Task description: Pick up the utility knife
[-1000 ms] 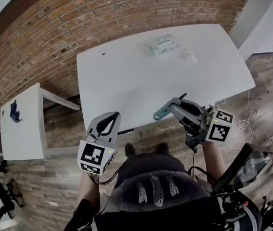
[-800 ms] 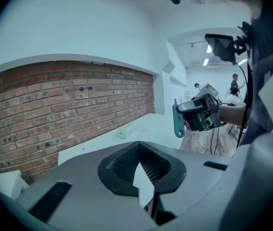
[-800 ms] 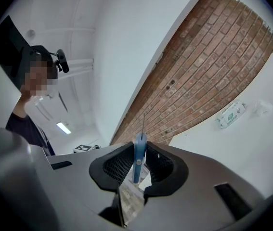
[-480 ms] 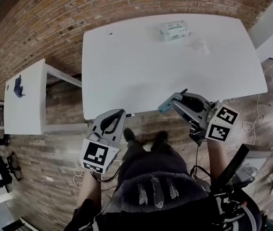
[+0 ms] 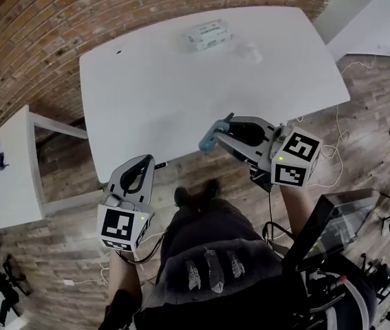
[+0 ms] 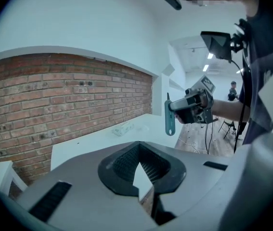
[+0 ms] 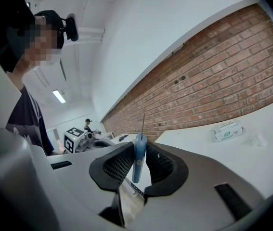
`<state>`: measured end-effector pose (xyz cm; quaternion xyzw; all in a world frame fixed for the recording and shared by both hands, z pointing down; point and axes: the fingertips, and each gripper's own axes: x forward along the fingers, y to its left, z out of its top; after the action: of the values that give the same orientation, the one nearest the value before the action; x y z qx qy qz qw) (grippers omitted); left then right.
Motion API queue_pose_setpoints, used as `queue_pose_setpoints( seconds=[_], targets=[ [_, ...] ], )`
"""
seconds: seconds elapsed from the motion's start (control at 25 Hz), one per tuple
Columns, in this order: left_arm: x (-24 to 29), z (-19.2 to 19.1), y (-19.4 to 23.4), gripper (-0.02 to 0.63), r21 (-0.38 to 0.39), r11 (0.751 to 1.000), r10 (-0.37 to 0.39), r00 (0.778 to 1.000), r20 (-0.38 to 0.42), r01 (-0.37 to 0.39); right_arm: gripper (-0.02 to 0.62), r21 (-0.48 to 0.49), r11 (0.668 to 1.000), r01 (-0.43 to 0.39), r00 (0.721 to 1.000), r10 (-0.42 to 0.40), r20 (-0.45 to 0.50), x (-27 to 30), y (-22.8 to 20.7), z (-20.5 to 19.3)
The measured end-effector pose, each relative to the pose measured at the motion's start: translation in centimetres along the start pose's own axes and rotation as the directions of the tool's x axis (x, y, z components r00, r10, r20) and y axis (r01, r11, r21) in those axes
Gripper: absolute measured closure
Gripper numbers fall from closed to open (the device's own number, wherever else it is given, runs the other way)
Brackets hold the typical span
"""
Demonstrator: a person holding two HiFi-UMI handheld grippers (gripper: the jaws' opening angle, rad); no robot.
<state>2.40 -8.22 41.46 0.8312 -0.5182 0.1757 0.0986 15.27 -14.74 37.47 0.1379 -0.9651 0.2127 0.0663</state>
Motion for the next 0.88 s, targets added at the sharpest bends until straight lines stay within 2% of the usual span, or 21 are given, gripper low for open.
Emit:
queue_pose_setpoints(
  seconds=[0.28,0.44,0.64,0.76,0.88],
  targets=[
    [-1.2,-0.2,1.7,0.611,-0.016,0.993,-0.114,0.991,0.075,0.116,0.518,-0.059,0.991,0.124,0.992,-0.124,0.003,0.3,3.3,1.3],
    [-0.4,-1.0,1.8,0.611,-0.049,0.977,-0.202,0.973,0.111,0.209,0.517,-0.086,0.975,0.205,0.978,-0.207,-0.016,0.3,4.5,1.0],
    [1.0,-0.7,0.3,0.611,-0.023,0.955,-0.289,0.949,0.129,0.294,0.517,-0.161,0.942,0.293,0.951,-0.305,-0.052,-0.9,5.6,0.4],
    [1.3,-0.4,-0.6,0.611,-0.006,0.946,-0.321,0.938,0.13,0.325,0.517,-0.155,0.936,0.316,0.945,-0.324,-0.033,-1.7,6.0,0.4],
    [1.2,0.2,-1.1,0.611,0.023,0.945,-0.327,0.937,0.123,0.326,0.518,-0.147,0.934,0.327,0.944,-0.33,0.004,-2.8,6.3,0.6]
  ],
)
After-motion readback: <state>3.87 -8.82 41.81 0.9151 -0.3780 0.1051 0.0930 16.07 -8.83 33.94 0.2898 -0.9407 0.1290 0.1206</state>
